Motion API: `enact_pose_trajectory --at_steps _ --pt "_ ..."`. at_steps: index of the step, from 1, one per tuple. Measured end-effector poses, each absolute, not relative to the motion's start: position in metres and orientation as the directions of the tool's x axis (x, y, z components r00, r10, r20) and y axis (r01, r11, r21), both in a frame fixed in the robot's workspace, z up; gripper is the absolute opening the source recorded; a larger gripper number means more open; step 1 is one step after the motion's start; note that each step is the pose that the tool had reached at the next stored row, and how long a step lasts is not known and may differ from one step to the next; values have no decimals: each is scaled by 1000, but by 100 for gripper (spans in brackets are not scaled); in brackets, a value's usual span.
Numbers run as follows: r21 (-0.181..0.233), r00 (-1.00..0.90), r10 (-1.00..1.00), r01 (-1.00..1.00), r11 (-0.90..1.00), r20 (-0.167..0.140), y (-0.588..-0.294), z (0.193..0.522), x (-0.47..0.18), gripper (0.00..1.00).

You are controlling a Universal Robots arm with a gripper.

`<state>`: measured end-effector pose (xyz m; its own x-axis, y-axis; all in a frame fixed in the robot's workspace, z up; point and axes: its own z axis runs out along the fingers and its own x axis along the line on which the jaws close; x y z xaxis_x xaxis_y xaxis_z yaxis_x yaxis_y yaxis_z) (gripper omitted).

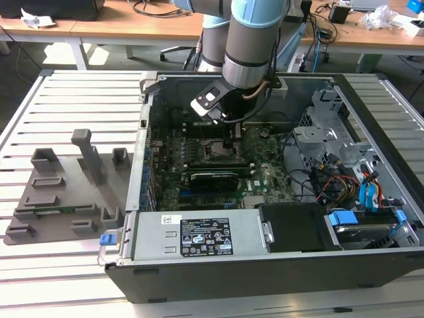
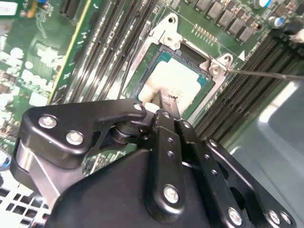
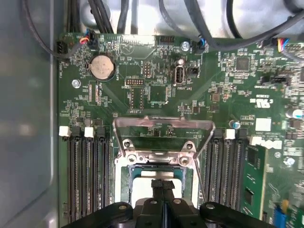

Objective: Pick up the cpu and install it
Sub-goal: 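Place the cpu into insertion slot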

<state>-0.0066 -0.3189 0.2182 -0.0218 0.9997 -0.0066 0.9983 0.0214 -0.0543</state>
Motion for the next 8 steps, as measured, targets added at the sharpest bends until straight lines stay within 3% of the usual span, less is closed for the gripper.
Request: enact_pose_trajectory --at_steps 8 --pt "-55 -22 1000 998 21 -8 -319 245 -6 11"
